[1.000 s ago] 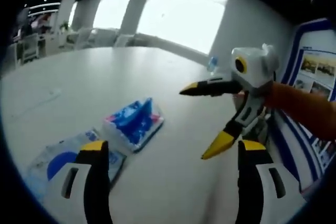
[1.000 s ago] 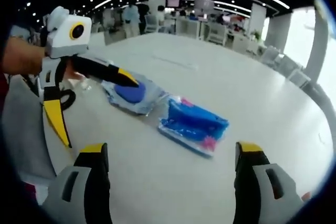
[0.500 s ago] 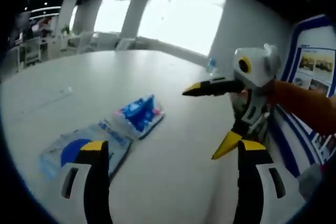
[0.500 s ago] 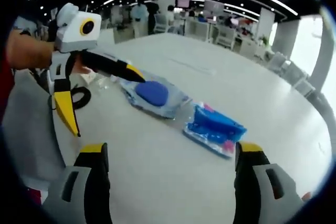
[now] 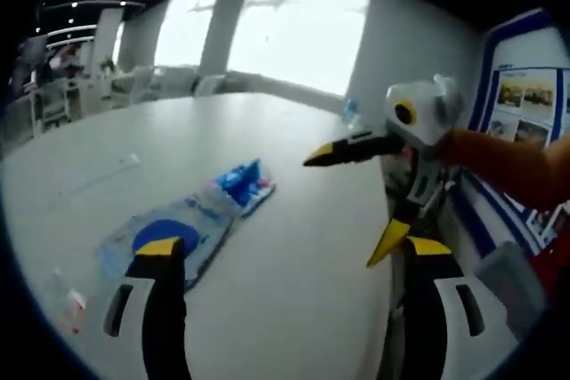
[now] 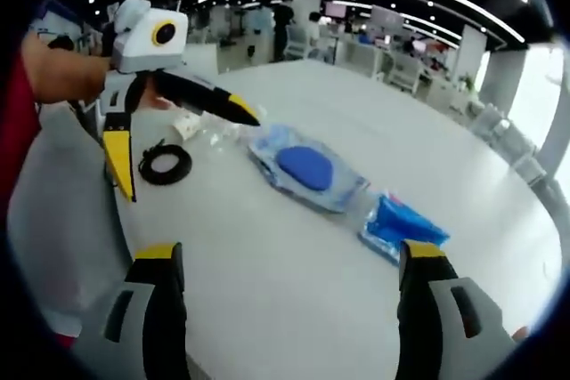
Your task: Arrange the tabletop items into an orderly group along one side of the table until the central work area is clear of visible clutter.
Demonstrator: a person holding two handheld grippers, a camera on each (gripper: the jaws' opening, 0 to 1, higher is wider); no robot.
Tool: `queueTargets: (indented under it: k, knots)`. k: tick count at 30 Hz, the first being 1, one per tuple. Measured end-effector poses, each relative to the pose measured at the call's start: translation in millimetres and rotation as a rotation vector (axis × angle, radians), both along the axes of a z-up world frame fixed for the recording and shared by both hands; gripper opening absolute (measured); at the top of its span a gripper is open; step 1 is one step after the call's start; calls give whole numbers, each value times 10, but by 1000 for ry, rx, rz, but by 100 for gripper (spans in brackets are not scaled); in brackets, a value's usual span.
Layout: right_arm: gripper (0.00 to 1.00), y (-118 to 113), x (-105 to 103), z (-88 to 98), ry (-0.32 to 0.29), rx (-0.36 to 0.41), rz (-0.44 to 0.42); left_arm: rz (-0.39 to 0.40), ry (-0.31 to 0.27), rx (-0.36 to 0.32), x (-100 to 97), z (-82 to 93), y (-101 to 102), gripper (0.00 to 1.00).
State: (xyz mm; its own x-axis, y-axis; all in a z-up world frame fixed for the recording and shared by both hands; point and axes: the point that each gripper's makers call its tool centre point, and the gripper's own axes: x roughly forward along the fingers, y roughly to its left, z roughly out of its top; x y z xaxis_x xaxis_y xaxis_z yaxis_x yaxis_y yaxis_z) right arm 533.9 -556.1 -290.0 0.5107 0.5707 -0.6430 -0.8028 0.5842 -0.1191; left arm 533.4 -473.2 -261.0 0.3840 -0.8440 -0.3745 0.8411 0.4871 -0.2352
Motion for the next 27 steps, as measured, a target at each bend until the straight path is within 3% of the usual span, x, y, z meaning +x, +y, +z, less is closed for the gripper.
queueTargets:
  k: [9, 17, 27]
  knots:
    - [99, 409, -152, 26, -3, 10, 84, 53, -28, -3, -163, 97, 512, 99]
    - [99, 725, -272, 51, 0, 23, 149, 76, -32, -5, -361, 107, 822, 99]
    - [99, 1078, -412, 63, 3, 33, 215, 139, -27, -2, -553, 57, 1407, 99]
